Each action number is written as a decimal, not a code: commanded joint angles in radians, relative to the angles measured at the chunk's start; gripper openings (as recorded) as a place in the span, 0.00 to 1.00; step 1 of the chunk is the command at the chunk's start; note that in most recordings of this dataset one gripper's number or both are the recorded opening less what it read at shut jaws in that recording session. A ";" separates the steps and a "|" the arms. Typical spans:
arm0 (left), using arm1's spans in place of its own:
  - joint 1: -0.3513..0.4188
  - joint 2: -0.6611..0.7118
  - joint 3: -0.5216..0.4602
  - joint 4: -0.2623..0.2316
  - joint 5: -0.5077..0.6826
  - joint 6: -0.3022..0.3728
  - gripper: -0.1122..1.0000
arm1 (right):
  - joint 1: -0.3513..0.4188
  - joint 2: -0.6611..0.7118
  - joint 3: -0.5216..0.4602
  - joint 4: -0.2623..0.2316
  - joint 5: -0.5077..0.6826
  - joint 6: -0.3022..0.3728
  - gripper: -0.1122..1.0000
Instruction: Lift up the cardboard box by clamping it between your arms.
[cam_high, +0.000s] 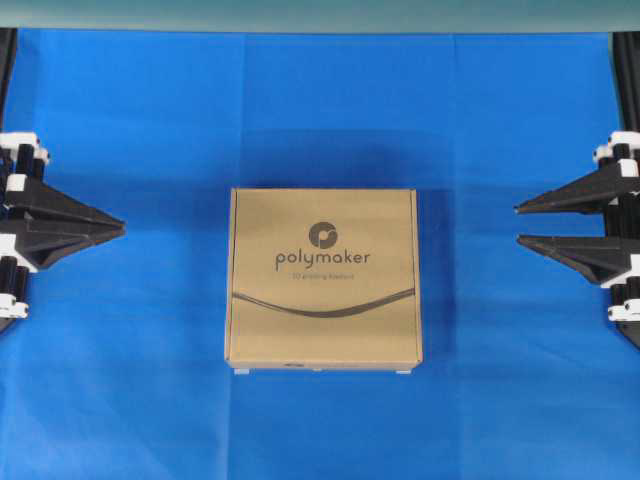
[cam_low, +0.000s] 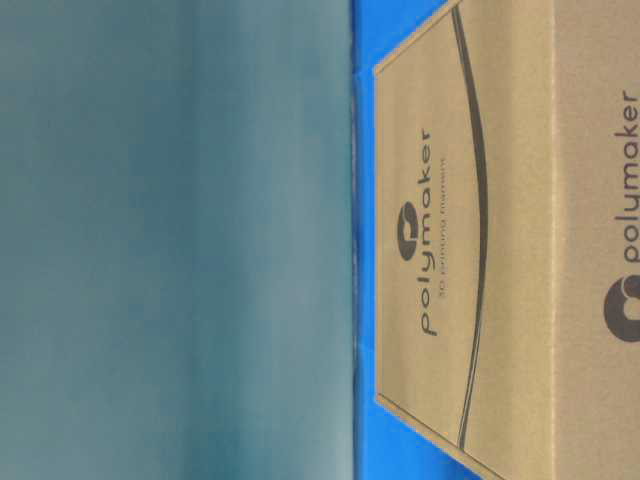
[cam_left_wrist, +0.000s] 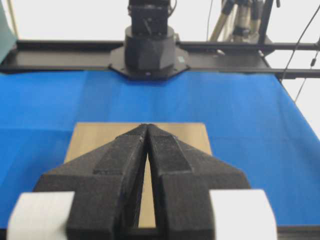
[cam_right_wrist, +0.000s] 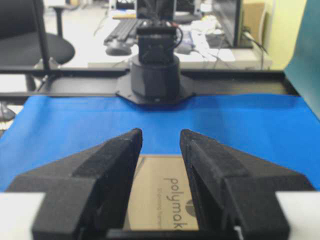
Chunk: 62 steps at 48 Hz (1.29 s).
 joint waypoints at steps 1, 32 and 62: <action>-0.005 0.038 -0.038 0.014 0.029 -0.029 0.15 | 0.000 0.014 -0.018 0.009 0.005 0.005 0.23; 0.003 0.256 -0.195 0.015 0.540 -0.046 0.10 | -0.014 0.198 -0.173 0.048 0.807 0.060 0.08; 0.002 0.466 -0.293 0.017 0.765 -0.057 0.12 | -0.061 0.396 -0.222 0.044 0.953 0.057 0.26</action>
